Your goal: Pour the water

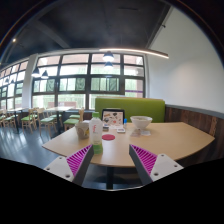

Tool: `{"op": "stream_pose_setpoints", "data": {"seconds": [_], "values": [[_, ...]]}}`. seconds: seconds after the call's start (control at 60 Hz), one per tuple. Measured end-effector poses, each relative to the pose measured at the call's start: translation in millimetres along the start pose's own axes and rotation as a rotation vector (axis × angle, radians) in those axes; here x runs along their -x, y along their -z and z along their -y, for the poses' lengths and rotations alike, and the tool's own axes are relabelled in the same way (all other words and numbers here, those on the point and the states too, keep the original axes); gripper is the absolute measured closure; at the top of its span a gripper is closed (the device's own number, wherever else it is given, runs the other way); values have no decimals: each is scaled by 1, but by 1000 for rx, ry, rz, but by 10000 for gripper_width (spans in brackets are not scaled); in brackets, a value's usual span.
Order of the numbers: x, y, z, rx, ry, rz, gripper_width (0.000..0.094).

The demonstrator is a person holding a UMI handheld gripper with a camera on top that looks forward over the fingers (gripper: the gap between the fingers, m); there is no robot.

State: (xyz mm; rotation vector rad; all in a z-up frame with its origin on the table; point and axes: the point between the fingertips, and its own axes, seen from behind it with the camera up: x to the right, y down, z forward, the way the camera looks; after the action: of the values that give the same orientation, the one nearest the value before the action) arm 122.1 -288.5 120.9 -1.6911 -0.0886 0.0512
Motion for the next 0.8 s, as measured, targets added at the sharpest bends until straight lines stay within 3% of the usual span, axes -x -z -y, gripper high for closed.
{"op": "stream_pose_setpoints", "data": {"seconds": [0.217, 0.45, 0.75, 0.8], "values": [[17, -11, -14, -5, -21, 20, 118], [66, -87, -20, -58, -13, 42, 117], [68, -213, -5, -100, 7, -104, 126], [70, -224, -1, -100, -23, -111, 170]]}}
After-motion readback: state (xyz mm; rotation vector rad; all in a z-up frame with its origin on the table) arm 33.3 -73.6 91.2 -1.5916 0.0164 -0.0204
